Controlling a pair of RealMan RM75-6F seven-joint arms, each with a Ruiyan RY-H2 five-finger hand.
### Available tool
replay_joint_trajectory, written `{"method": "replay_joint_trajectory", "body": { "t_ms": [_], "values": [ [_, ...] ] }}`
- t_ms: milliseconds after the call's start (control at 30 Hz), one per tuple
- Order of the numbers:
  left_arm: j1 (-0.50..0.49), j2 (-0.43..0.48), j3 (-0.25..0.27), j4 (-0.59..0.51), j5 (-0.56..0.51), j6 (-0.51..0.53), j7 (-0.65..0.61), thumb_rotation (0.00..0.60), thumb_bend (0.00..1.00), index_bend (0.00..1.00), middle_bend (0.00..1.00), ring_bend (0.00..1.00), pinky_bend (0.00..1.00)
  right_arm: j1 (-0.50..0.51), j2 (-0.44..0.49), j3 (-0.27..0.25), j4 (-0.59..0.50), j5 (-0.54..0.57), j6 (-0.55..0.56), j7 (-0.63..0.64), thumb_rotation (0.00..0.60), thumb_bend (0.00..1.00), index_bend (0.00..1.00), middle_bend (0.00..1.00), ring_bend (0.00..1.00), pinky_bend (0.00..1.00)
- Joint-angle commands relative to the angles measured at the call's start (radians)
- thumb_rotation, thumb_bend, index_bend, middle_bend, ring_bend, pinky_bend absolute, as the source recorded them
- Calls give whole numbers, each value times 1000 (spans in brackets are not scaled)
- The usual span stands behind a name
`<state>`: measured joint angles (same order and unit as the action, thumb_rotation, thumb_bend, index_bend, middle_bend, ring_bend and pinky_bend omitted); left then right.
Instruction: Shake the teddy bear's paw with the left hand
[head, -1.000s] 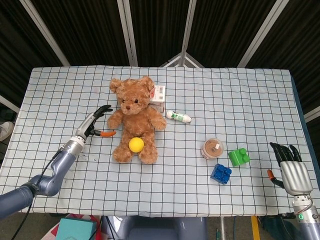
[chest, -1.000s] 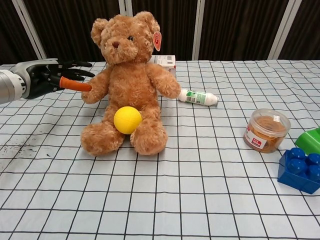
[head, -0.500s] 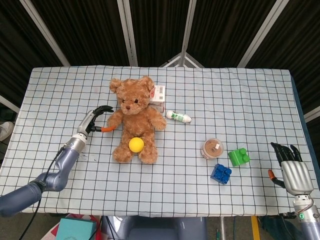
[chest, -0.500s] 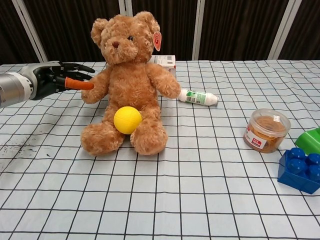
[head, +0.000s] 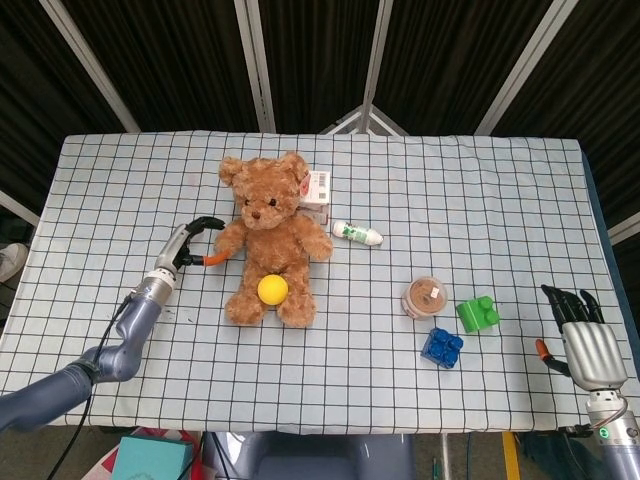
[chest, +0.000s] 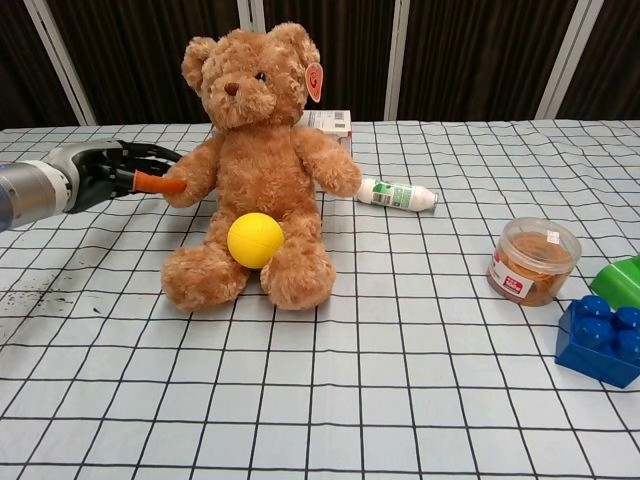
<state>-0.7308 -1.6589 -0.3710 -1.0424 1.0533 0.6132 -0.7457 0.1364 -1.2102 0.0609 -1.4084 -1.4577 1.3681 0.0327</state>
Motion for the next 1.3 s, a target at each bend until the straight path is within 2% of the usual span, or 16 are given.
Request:
{"method": "replay_joint_trajectory", "body": {
  "t_ms": [33, 467, 733, 867, 1300],
  "values": [
    [-8, -12, -2, 12, 3, -6, 3, 600, 317, 290, 270, 0, 79, 1, 0, 0, 1, 2, -3, 0, 600, 367, 8, 136, 128, 64],
    [-13, -60, -4, 72, 2, 10, 32, 600, 439, 358, 376, 0, 79, 1, 0, -1, 3, 4, -6, 8, 600, 367, 9, 137, 128, 63],
    [-15, -85, -11, 118, -11, 8, 48, 600, 451, 377, 416, 0, 79, 1, 2, -1, 1, 6, -7, 8, 600, 367, 8, 136, 128, 64],
    [-19, -86, -17, 110, -4, 17, 56, 600, 463, 404, 434, 0, 79, 0, 3, -2, 1, 6, -7, 7, 600, 367, 9, 136, 128, 63],
    [-13, -73, -31, 49, 6, 60, 83, 600, 467, 402, 419, 0, 79, 3, 0, -2, 1, 6, -11, 5, 600, 367, 9, 136, 128, 63]
  ]
}}
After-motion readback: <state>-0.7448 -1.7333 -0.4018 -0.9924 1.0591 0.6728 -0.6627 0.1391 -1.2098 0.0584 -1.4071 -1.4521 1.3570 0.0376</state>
